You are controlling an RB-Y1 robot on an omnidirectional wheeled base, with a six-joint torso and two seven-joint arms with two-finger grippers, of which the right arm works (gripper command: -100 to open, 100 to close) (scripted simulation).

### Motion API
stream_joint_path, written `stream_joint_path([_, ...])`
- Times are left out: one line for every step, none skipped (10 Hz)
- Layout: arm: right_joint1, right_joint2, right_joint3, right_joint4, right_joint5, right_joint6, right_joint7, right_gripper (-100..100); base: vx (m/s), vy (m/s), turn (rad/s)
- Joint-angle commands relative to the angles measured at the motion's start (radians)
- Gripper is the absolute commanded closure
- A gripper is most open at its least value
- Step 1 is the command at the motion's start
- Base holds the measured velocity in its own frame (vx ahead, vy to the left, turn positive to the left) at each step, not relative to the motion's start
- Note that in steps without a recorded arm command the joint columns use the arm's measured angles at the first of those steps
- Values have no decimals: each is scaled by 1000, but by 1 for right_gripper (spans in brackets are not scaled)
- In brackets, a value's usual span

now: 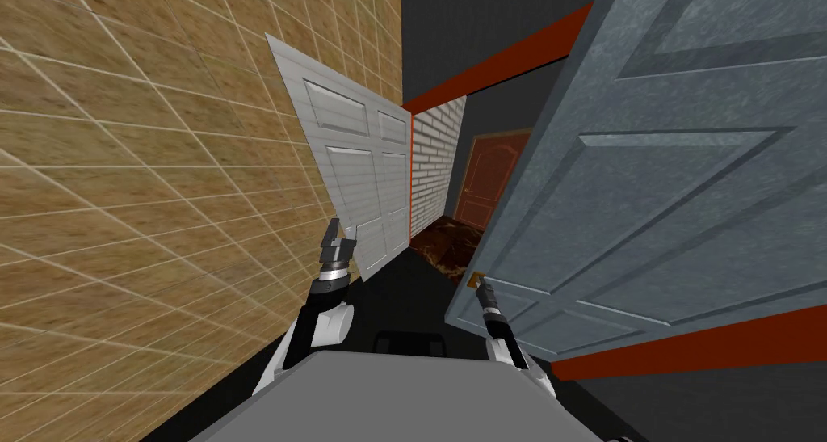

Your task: Pull the door open

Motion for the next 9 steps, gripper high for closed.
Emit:
stream_joint_path([15, -15, 26, -17, 7, -7, -20, 100, -284, -24, 122])
stream_joint_path([19, -21, 35, -20, 10, -10, -28, 100, -267, -16, 94])
stream_joint_path([22, -26, 43, -24, 12, -13, -34, 100, -234, -41, 57])
stream_joint_path([24, -24, 37, -28, 10, -5, -26, 100, -109, -18, 15])
stream_joint_path([40, -37, 60, -32, 13, -19, -42, 100, -150, -31, 96])
stream_joint_path([46, -46, 71, -35, 14, -28, -51, 100, -228, -53, 151])
stream_joint_path([53, -55, 83, -39, 15, -37, -60, 100, -203, -47, 126])
stream_joint_path([60, -66, 96, -43, 17, -47, -69, 100, -207, -32, 108])
stream_joint_path([68, -76, 109, -47, 18, -57, -79, 100, -237, -40, 94])
